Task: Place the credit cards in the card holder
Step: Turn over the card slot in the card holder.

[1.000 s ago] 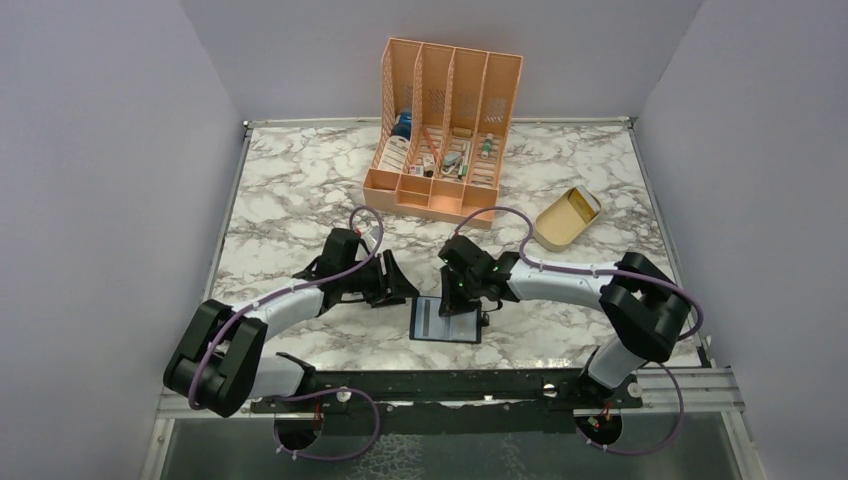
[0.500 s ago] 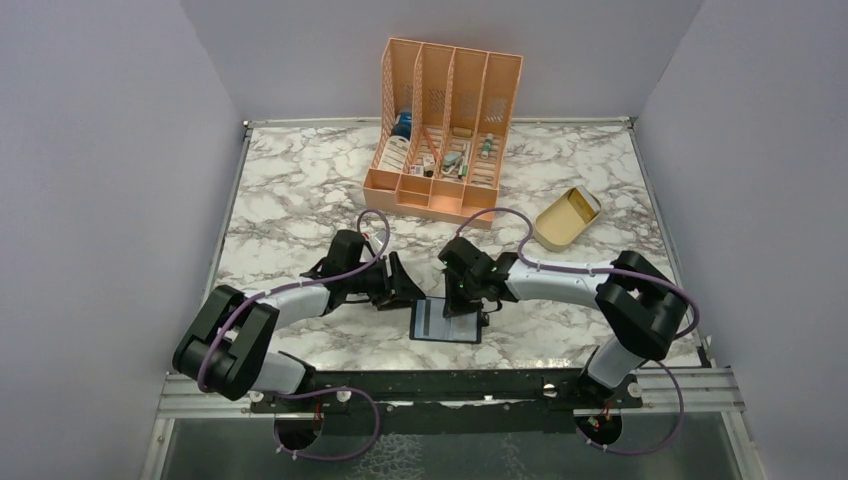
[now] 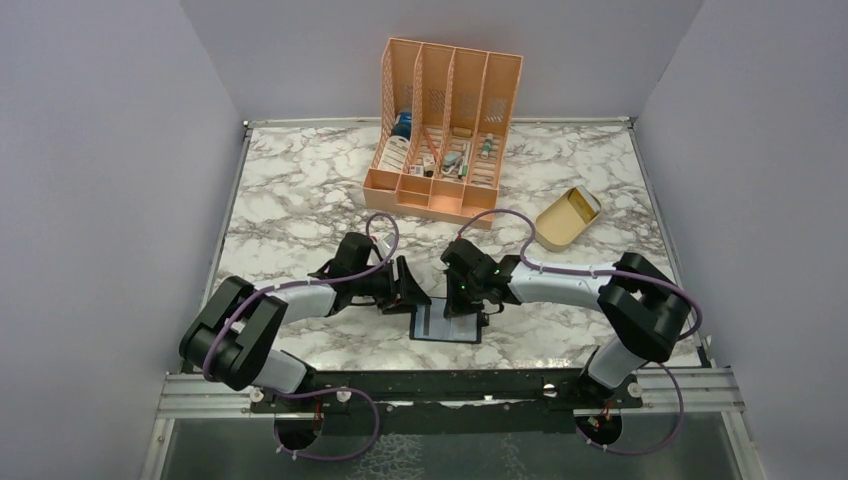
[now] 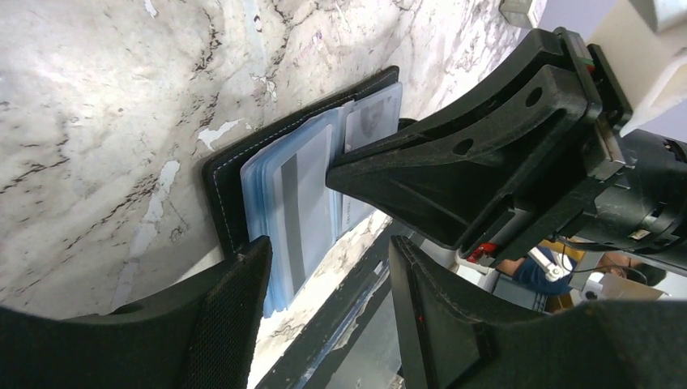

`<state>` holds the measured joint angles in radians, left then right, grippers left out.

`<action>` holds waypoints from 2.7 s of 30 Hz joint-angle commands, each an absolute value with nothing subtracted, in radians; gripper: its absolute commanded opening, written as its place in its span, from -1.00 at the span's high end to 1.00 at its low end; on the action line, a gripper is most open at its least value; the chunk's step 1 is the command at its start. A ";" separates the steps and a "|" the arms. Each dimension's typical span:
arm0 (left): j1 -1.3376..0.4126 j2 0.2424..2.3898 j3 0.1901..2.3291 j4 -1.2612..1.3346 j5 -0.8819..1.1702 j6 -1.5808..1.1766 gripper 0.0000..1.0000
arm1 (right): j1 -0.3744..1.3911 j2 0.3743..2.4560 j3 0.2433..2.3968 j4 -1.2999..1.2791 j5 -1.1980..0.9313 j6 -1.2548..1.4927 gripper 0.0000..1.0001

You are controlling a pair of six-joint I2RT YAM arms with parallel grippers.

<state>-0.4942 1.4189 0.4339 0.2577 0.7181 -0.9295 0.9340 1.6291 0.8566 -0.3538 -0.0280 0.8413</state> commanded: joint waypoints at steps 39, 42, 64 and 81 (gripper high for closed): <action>-0.622 1.434 0.461 0.335 0.670 -0.985 0.06 | 0.940 1.471 0.835 -0.440 0.186 0.826 0.58; -0.633 1.438 0.473 0.334 0.671 -0.985 0.07 | 0.938 1.434 0.840 -0.463 0.235 0.823 0.55; -0.743 1.495 0.554 0.335 0.628 -1.005 0.14 | 0.834 1.127 0.872 -0.577 0.397 0.701 0.35; -0.754 1.496 0.530 0.334 0.579 -0.988 0.26 | 0.834 1.119 0.839 -0.540 0.320 0.719 0.35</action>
<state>-0.7486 1.5021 0.5327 0.3241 0.6147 -1.0031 0.8371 1.1393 0.8585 -0.5606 0.3481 0.7109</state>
